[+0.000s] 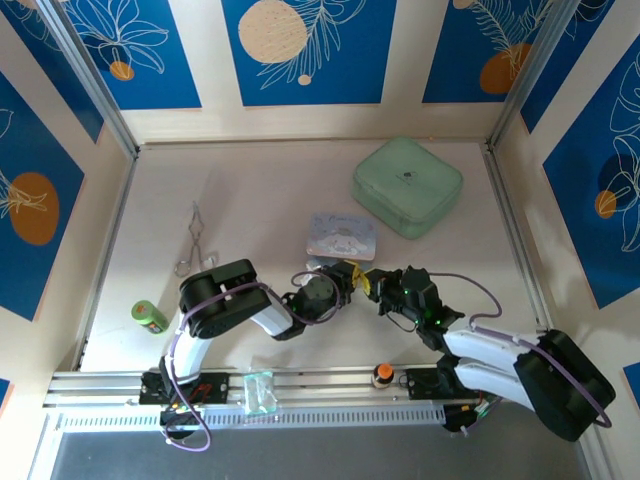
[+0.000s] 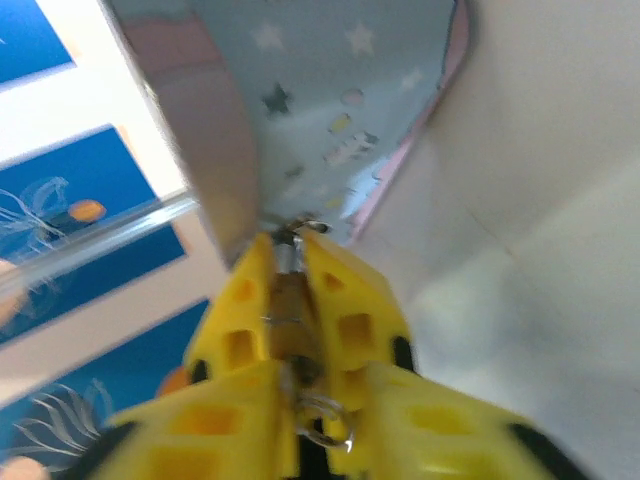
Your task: Unlock the padlock with the key
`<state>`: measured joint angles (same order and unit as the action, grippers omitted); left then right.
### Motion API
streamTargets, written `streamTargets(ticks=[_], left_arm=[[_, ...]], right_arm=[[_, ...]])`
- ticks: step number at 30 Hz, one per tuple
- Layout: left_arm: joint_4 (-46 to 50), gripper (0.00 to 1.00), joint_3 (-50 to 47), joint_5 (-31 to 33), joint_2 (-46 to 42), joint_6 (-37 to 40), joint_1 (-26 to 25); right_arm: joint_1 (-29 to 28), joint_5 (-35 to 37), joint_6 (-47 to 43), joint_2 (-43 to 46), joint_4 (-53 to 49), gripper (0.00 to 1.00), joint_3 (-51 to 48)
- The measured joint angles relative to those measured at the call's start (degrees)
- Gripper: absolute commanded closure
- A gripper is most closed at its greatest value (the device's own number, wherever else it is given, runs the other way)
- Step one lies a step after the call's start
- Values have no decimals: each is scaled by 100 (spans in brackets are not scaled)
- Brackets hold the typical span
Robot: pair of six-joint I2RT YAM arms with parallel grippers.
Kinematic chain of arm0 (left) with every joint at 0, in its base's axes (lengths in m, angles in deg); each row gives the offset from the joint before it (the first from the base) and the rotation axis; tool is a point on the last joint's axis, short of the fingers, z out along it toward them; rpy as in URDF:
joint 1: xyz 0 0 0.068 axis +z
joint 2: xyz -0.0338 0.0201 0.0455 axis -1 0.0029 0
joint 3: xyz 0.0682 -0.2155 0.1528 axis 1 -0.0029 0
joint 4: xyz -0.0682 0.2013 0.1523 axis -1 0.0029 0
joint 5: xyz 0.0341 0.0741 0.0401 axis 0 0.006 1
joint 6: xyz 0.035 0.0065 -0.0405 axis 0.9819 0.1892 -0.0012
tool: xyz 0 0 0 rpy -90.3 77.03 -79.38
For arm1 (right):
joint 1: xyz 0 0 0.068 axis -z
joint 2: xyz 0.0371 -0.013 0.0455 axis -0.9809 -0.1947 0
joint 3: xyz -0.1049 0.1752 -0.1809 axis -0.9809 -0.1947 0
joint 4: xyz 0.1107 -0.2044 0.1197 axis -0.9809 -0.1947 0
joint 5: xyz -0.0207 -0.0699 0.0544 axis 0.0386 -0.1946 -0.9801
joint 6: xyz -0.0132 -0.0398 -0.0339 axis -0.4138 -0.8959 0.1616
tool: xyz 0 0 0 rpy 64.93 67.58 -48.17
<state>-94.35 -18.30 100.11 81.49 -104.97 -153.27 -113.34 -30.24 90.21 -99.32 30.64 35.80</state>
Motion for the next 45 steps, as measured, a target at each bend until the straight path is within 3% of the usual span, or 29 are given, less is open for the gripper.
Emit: streamTargets(ticks=[3, 9, 12, 19, 20, 21, 25, 26, 27, 29, 34, 39, 45], left_arm=[[-186, 100, -142, -133, 0, -11, -7], [-192, 100, -372, -393, -44, 96, 28], [315, 100, -409, -656, -315, 282, 109], [2299, 100, -356, -1193, -1222, 1152, 317], [2509, 100, -330, -1228, -1294, 1298, 341], [2693, 100, -302, -1274, -1342, 1438, 367], [3320, 100, -157, -1460, -1467, 1934, 459], [3414, 100, -140, -1506, -1493, 2035, 479], [3488, 100, -138, -1561, -1519, 2118, 503], [3589, 100, -138, -1648, -1558, 2238, 551], [3882, 100, -127, -1862, -1687, 2527, 647], [4024, 100, -127, -2022, -1779, 2653, 695], [4247, 100, -125, -2118, -1921, 2736, 708]], right_arm=[[188, -474, -734, 282, -979, 27, 153], [520, -1021, -2686, 439, -2750, 27, 861], [518, -994, -3696, 376, -3521, 33, 1364], [234, -472, -5681, 407, -4225, 33, 1908], [164, -343, -5928, 415, -4264, 30, 1910], [96, -225, -6100, 420, -4297, 1, 1910], [-343, 155, -7047, 420, -4347, 1, 1910], [-452, 238, -7228, 420, -4345, 2, 1910], [-595, 315, -7447, 420, -4339, 10, 1910], [-866, 409, -7847, 433, -4181, 35, 1875], [-1440, 730, -8491, 603, -3410, 41, 1416], [-1458, 955, -8719, 417, -3099, 42, 1255], [-1622, 1008, -8902, -337, -2660, 53, 1274]])
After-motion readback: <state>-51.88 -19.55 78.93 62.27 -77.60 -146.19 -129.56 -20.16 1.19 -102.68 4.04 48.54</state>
